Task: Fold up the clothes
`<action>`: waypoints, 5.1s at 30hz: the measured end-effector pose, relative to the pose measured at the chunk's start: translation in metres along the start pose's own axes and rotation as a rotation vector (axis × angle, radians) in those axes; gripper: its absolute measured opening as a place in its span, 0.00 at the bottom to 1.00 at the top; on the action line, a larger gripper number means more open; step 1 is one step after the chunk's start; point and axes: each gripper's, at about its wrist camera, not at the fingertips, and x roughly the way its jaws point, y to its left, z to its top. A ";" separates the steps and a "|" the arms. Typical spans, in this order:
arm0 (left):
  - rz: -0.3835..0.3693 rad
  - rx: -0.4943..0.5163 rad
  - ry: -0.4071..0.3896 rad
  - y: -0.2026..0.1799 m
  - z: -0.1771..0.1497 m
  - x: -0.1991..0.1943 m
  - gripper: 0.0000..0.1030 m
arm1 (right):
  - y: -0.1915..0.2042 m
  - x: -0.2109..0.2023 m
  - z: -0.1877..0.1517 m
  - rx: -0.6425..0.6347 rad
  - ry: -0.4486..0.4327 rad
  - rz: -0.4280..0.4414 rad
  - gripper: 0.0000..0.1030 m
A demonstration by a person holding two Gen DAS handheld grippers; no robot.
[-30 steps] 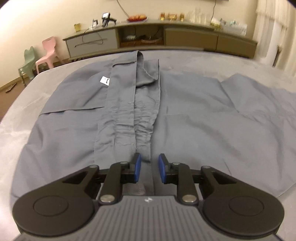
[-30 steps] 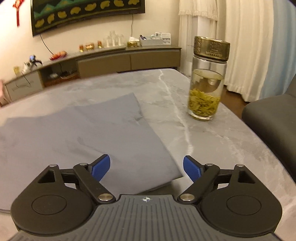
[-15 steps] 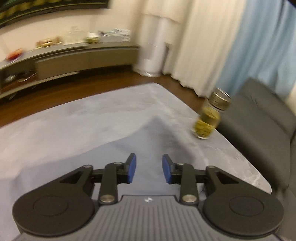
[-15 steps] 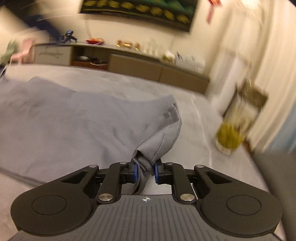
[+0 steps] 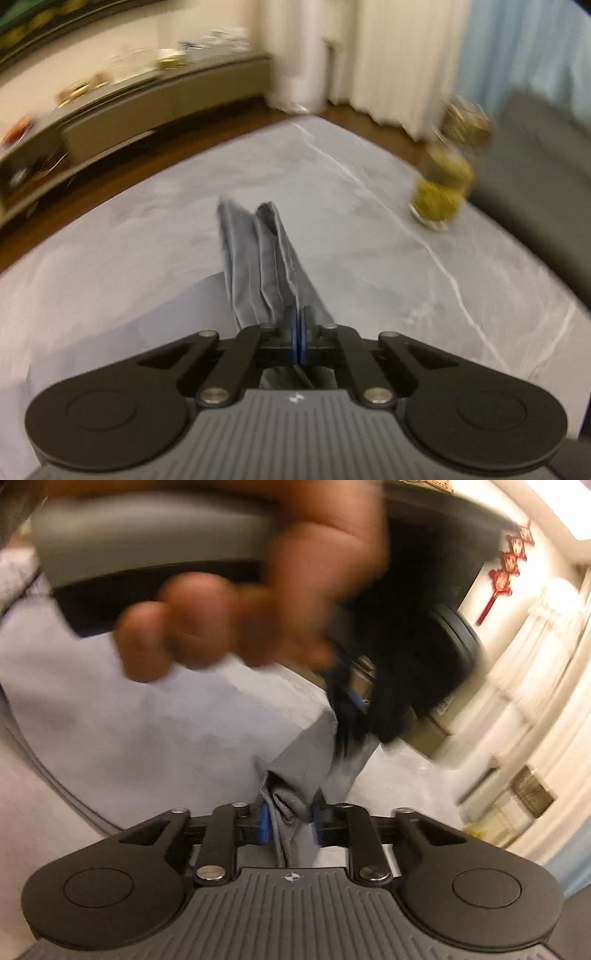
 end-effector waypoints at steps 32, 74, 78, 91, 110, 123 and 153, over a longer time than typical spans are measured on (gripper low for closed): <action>-0.177 -0.441 -0.036 0.090 -0.061 0.017 0.09 | 0.015 0.011 0.012 0.342 0.106 0.272 0.18; -0.093 -0.223 -0.039 0.089 -0.080 -0.019 0.09 | 0.014 0.006 0.003 0.417 0.188 0.282 0.27; -0.090 -0.165 0.006 0.072 -0.110 -0.011 0.03 | 0.012 0.019 0.013 0.407 0.178 0.285 0.28; -0.087 -0.229 0.040 0.070 -0.085 -0.017 0.25 | 0.011 -0.003 0.000 0.467 0.198 0.230 0.35; -0.057 -0.248 -0.138 0.161 -0.092 -0.120 0.13 | 0.107 -0.077 0.074 0.105 -0.315 0.299 0.65; -0.101 -0.653 -0.110 0.294 -0.216 -0.087 0.23 | 0.179 -0.006 0.099 0.075 0.059 0.481 0.62; 0.308 -0.260 0.024 0.260 -0.132 -0.039 0.14 | 0.181 0.014 0.097 0.139 0.136 0.567 0.56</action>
